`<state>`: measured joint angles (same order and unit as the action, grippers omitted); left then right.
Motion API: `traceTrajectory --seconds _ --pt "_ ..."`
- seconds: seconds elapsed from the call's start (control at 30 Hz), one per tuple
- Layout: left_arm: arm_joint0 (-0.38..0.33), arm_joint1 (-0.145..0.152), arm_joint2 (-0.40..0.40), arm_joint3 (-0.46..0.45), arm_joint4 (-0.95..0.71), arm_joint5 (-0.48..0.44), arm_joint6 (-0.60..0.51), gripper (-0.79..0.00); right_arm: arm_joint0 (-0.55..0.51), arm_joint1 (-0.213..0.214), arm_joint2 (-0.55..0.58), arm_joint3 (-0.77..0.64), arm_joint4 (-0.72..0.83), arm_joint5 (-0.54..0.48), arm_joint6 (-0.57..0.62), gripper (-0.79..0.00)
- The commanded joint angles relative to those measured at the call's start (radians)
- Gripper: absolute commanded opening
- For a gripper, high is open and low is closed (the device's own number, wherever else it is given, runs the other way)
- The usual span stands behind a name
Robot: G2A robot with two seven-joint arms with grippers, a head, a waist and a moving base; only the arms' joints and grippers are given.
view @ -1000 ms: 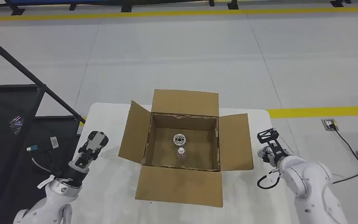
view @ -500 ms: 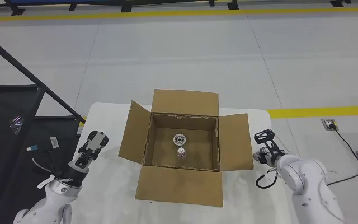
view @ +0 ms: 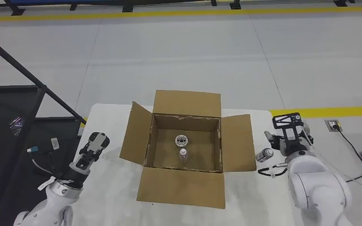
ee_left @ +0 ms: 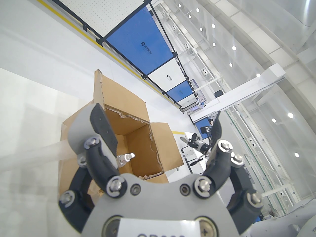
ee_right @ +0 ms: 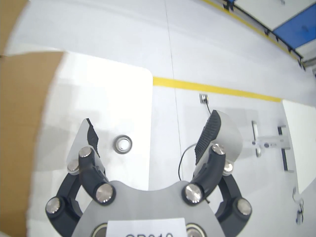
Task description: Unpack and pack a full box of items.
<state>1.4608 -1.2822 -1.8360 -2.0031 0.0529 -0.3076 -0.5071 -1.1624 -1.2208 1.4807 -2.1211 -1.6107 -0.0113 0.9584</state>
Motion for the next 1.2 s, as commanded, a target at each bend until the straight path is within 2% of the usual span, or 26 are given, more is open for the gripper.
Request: traceTrajectory --seconds 0.0,0.13,0.33,0.47,0.63,0.87,0.97,1.0,1.03,1.07,1.13,1.17 --pt "0.0 0.0 0.0 0.0 0.0 0.0 0.0 0.0 0.028 -0.001 -0.063 -0.019 0.016 -0.094 0.0 0.0" --pt "0.0 0.0 0.0 0.0 0.0 0.0 0.0 0.0 0.15 -0.013 -0.224 0.066 0.073 -0.237 0.026 0.0" --pt "0.0 0.0 0.0 0.0 0.0 0.0 0.0 0.0 0.374 -0.058 -0.471 0.331 0.195 -0.345 0.09 0.0" --pt "0.0 0.0 0.0 0.0 0.0 0.0 0.0 0.0 0.486 -0.096 -0.586 0.516 0.291 -0.347 0.12 0.0" --pt "0.0 0.0 0.0 0.0 0.0 0.0 0.0 0.0 0.58 -0.141 -0.677 0.714 0.425 -0.361 0.094 0.0" --pt "0.0 0.0 0.0 0.0 0.0 0.0 0.0 0.0 0.661 -0.19 -0.76 0.887 0.508 -0.376 0.053 0.0" --pt "0.0 0.0 0.0 0.0 0.0 0.0 0.0 0.0 0.684 -0.207 -0.786 0.938 0.52 -0.365 0.04 -0.142" --pt "0.0 0.0 0.0 0.0 0.0 0.0 0.0 0.0 0.69 -0.212 -0.792 0.953 0.525 -0.365 0.038 -0.249" --pt "0.0 0.0 0.0 0.0 0.0 0.0 0.0 0.0 0.697 -0.217 -0.798 0.966 0.528 -0.364 0.038 -0.422" --pt "0.0 0.0 0.0 0.0 0.0 0.0 0.0 0.0 0.702 -0.221 -0.801 0.975 0.535 -0.366 0.032 -0.474" --pt "0.0 0.0 0.0 0.0 0.0 0.0 0.0 0.0 0.71 -0.226 -0.803 0.992 0.545 -0.373 0.027 -0.637" --pt "0.0 0.0 0.0 0.0 0.0 0.0 0.0 0.0 0.713 -0.229 -0.804 1.0 0.55 -0.377 0.028 -0.671"
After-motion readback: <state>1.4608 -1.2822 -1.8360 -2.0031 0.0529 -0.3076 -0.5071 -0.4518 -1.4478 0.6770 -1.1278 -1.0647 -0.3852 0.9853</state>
